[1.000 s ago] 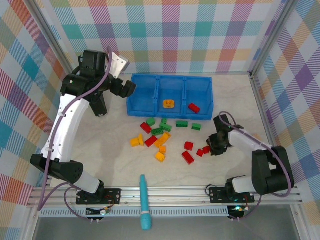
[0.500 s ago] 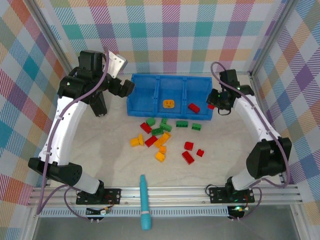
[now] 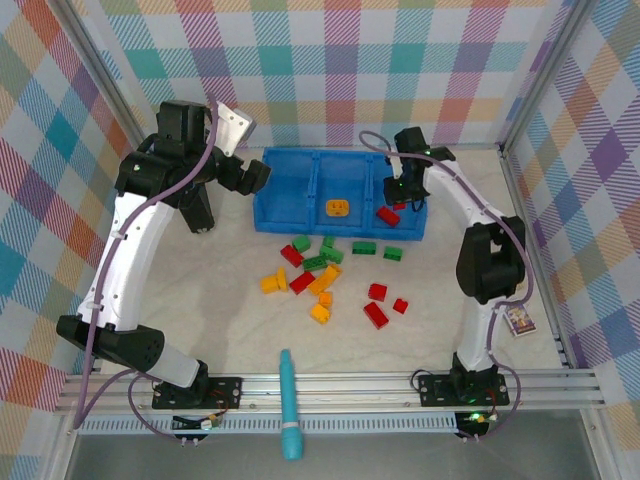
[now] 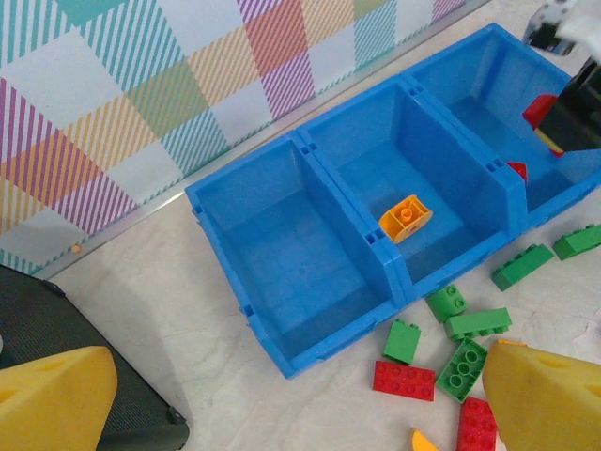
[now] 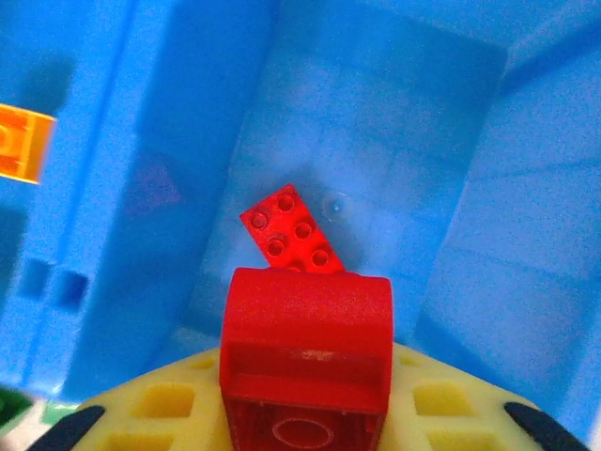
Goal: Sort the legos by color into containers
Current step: Place the lego in the container, then pick up the lego from the center of the table.
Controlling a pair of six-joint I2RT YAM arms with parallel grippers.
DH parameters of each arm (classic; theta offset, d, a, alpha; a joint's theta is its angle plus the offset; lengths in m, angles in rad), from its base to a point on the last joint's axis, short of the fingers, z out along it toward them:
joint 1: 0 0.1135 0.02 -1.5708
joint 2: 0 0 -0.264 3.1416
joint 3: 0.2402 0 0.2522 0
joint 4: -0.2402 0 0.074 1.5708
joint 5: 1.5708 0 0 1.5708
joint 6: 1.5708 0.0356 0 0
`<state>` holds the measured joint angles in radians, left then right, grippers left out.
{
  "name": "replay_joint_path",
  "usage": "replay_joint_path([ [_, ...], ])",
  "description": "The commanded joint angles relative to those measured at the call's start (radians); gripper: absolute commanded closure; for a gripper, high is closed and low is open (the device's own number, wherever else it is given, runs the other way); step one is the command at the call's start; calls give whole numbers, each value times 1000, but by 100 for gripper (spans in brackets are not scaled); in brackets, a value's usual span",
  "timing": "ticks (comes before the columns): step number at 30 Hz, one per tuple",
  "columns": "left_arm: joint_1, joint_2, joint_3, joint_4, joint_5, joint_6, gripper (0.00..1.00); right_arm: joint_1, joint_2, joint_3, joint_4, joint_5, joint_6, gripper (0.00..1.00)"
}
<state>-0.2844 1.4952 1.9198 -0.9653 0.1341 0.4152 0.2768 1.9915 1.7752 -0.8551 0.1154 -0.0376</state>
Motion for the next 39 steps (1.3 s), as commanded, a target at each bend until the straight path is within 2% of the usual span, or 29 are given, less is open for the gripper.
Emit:
replay_joint_path([
  [1, 10, -10, -9, 20, 18, -6, 0, 6, 29, 27, -19, 20, -48, 65],
  [7, 10, -6, -11, 20, 24, -10, 0, 7, 25, 29, -21, 11, -42, 55],
  [12, 10, -17, -6, 27, -17, -21, 0, 6, -41, 28, -68, -19, -30, 38],
  [16, 10, -6, -5, 28, -24, -31, 0, 23, -139, -24, -108, -17, 18, 37],
  [19, 10, 1, -3, 31, -26, -32, 0, 51, -247, -128, -132, -31, 108, 37],
  [25, 10, 18, -4, 40, -25, -29, 0, 119, -477, -435, -121, -100, 401, 36],
  [28, 10, 22, -8, 46, 5, -28, 0, 191, -579, -593, -63, -83, 541, 30],
  [33, 10, 27, -23, 57, 16, -35, 0, 254, -610, -744, 20, -138, 680, 28],
  [39, 11, 19, -49, 73, 21, -39, 0, 291, -556, -770, 69, -143, 755, 27],
])
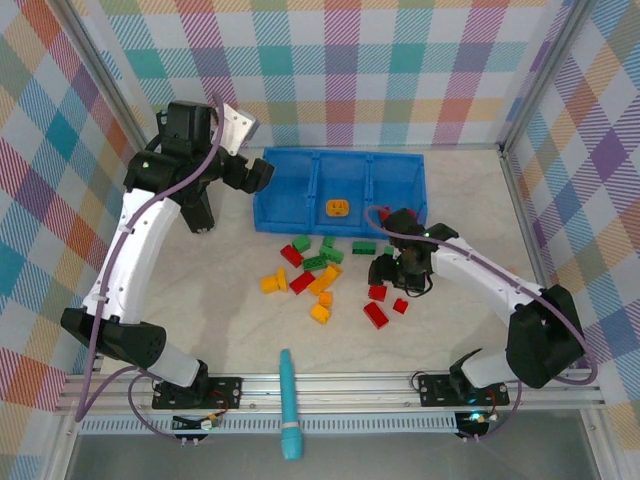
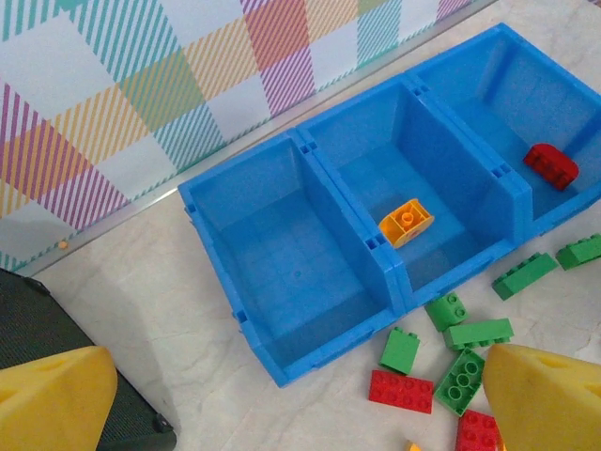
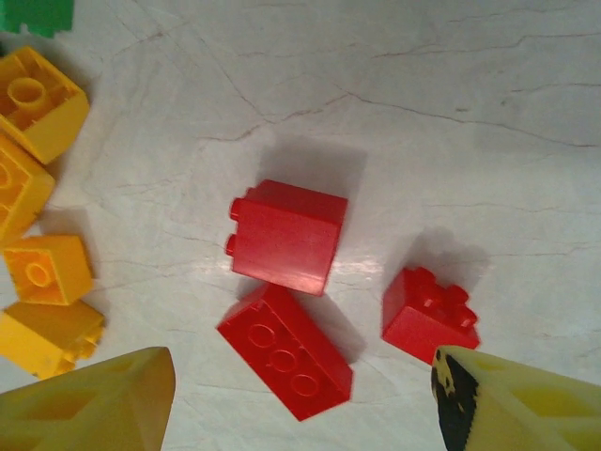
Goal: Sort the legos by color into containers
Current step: Pick up the lego from the center of the table.
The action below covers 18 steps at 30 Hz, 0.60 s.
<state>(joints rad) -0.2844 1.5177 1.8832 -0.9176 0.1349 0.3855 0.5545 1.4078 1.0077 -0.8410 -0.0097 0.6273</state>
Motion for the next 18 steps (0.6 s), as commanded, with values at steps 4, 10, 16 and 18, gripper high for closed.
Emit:
replay_joint_path([
  [4, 10, -5, -12, 23, 22, -11, 0, 27, 78, -2, 86, -25, 115, 26],
  [10, 10, -17, -24, 29, 8, -7, 0, 36, 152, 11, 89, -16, 129, 26],
  [16, 9, -17, -30, 31, 5, -5, 0, 46, 209, 17, 109, -18, 129, 26],
  [18, 10, -19, -30, 31, 0, -4, 0, 52, 233, 17, 108, -16, 126, 27],
])
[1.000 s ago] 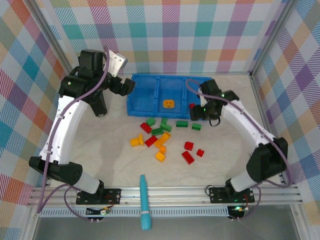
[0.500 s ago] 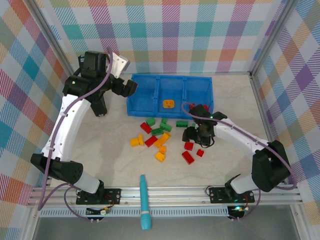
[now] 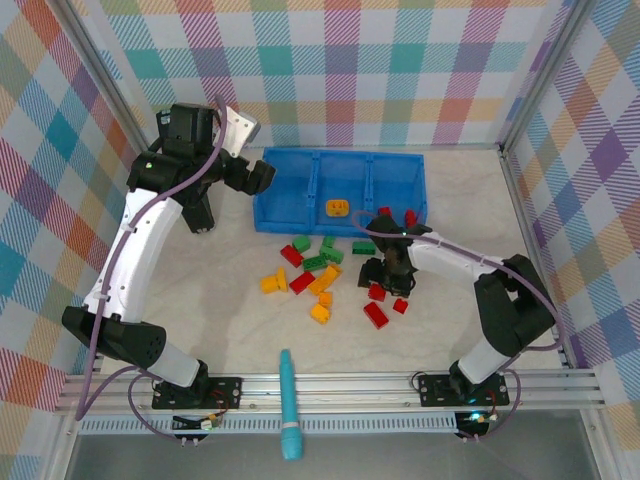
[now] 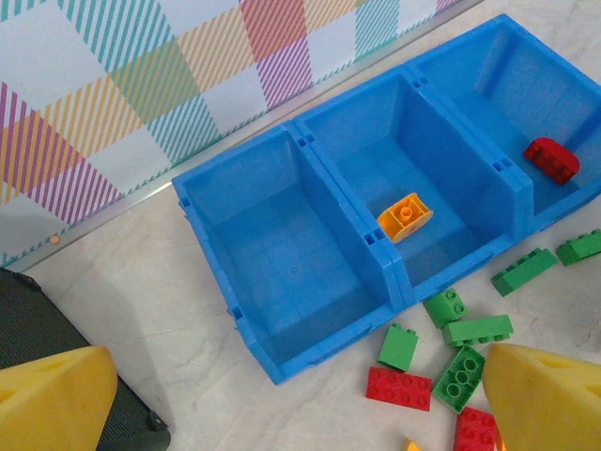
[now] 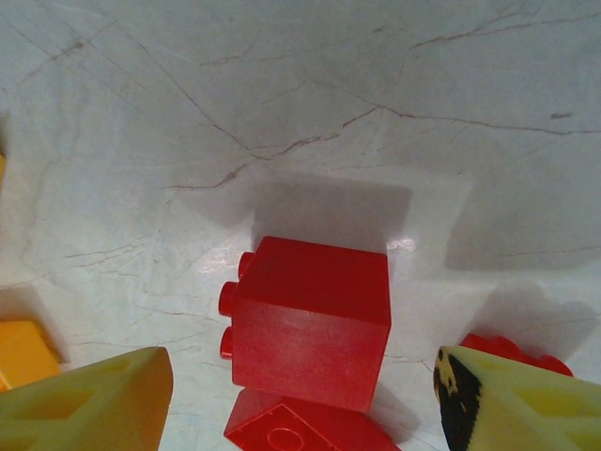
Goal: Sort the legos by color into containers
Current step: Pick up the lego from the center of the table.
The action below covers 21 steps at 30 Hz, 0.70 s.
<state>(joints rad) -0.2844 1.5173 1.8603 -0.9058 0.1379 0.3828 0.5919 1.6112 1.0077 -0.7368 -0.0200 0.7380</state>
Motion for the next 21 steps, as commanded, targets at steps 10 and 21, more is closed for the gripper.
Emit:
replay_joint_path([
  [10, 10, -12, -8, 17, -5, -1, 0, 36, 96, 7, -2, 22, 3, 49],
  [21, 11, -14, -9, 19, -15, 1, 0, 14, -22, 67, -143, 121, -122, 62],
])
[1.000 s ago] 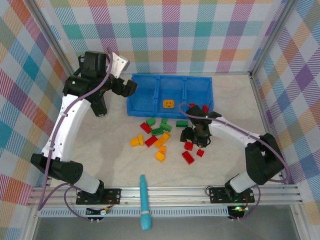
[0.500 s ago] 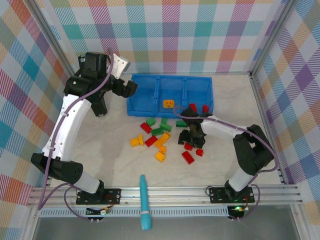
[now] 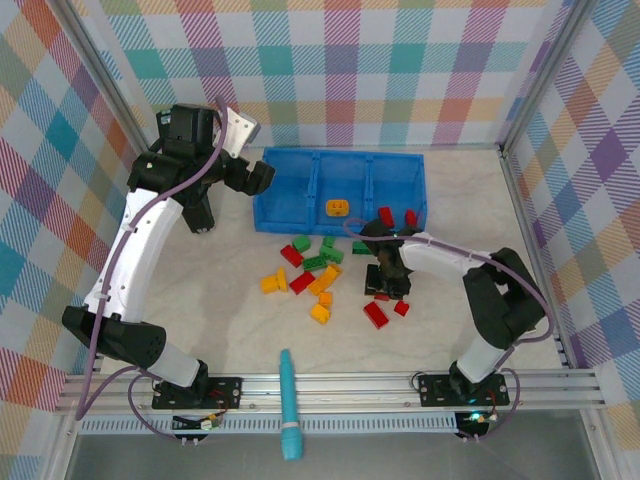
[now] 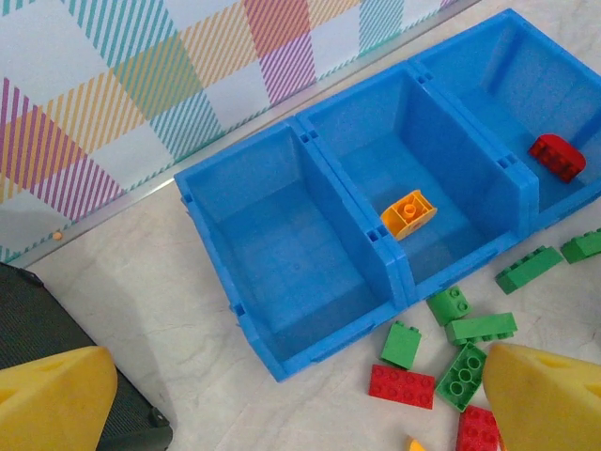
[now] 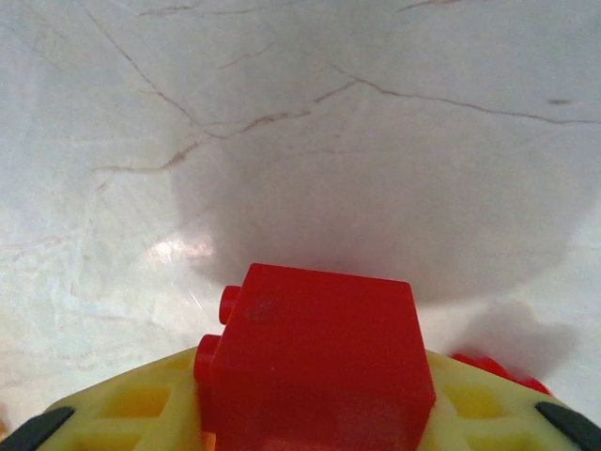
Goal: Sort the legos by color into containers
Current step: Pick up the lego from the center of the table, then place the lego in the container.
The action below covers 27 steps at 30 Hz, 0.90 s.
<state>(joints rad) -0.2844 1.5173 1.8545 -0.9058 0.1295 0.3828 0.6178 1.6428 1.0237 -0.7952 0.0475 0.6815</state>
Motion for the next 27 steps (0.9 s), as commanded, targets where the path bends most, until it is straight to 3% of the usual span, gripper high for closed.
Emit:
replay_joint_path([
  [1, 11, -14, -5, 19, -6, 1, 0, -21, -61, 71, -99, 64, -83, 63],
  [8, 11, -26, -14, 25, -15, 5, 0, -136, -89, 264, -125, 159, -272, 62],
  [16, 11, -16, 9, 10, -26, -15, 0, -241, 58, 506, -40, 190, -452, 62],
  [22, 11, -57, -72, 16, -93, -84, 0, -274, 199, 629, 45, 165, -516, 61],
  [27, 10, -96, -228, -3, -83, -287, 0, -279, 324, 734, 57, 150, -566, 61],
])
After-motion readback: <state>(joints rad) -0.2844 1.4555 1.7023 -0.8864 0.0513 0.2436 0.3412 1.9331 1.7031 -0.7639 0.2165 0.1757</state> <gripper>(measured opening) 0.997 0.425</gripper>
